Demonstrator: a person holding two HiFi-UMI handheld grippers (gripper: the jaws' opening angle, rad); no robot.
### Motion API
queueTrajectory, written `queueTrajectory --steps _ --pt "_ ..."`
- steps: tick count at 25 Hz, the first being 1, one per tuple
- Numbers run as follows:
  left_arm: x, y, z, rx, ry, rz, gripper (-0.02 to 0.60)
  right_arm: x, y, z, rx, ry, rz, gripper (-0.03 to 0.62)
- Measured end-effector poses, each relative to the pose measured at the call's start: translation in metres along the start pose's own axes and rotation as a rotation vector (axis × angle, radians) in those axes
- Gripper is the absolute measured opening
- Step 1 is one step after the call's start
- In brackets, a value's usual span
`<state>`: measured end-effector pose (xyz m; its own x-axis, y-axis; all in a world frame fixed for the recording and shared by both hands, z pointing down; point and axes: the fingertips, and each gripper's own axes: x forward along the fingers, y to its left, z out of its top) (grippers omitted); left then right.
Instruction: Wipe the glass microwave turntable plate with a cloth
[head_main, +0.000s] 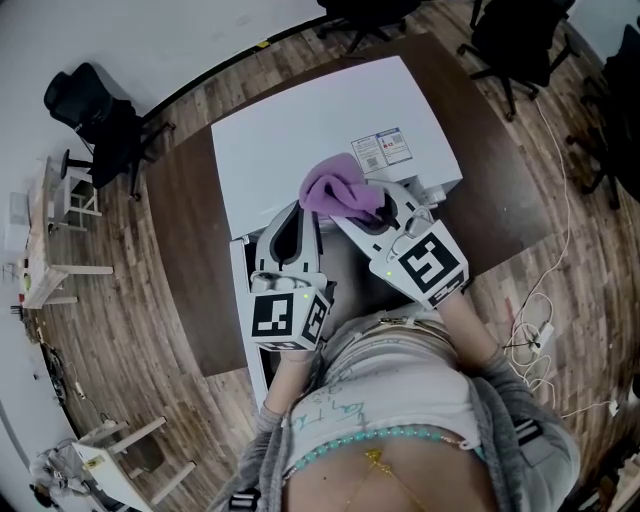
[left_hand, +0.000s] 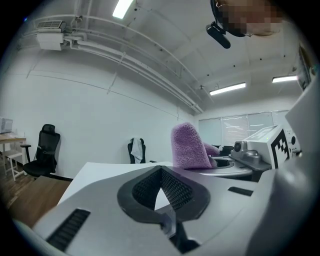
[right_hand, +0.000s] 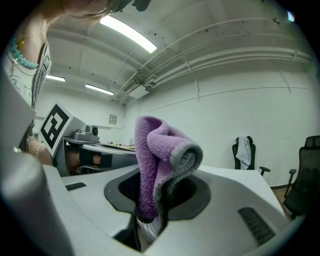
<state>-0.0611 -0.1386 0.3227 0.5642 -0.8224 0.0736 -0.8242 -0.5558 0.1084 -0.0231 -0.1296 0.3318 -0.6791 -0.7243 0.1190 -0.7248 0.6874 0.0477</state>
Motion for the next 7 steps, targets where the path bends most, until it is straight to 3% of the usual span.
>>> queueTrajectory --steps 7 --pt "0.0027 -0.0005 -0.0012 0.005 0.008 -0.003 0.011 -0.0016 -0.0049 -0.0081 0.002 0.021 -0.009 0.107"
